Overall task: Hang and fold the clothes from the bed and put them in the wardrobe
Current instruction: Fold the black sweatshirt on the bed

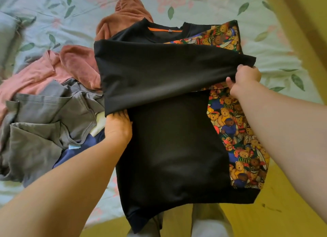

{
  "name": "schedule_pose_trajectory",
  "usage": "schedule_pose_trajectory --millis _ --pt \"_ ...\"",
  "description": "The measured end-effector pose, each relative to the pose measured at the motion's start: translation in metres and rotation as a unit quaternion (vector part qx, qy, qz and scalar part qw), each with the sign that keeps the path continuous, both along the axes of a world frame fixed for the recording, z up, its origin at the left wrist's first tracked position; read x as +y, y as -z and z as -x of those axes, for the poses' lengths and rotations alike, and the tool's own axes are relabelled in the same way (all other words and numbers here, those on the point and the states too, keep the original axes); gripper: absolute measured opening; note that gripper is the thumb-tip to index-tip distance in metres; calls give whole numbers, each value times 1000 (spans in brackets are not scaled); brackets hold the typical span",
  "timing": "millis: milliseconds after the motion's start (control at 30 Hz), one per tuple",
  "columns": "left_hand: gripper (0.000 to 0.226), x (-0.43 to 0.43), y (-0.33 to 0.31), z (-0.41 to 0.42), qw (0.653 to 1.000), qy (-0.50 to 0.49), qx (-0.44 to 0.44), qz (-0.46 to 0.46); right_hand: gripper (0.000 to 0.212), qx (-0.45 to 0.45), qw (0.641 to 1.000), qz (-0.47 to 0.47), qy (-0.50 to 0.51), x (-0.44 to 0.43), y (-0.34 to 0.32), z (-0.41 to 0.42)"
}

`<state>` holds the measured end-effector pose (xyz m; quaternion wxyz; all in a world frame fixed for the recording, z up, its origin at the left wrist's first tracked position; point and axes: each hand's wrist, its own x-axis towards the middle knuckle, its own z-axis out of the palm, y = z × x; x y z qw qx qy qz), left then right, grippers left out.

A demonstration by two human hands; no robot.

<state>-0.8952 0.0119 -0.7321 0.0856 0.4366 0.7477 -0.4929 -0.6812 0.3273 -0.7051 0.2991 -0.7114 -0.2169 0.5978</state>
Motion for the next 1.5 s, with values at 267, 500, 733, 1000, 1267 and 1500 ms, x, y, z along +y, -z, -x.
schedule_pose_trajectory --millis 267,500,733,1000,1267,1500 --pt "67 8 10 -2 951 218 3 221 27 11 996 69 55 18 11 -9" --pt "26 24 -13 6 938 202 -270 -79 33 -36 999 25 -14 25 11 -12" --pt "24 77 -29 32 867 115 -250 -415 47 -292 943 -87 -130 37 23 -11" --pt "57 131 -25 48 887 16 -223 -405 54 -288 944 -43 -155 50 21 -23" --pt "67 190 -10 -8 888 217 -231 -333 22 -161 974 -38 -156 69 14 -31" --pt "89 233 16 -41 908 207 -252 -262 20 -108 972 -31 -207 89 14 -38"
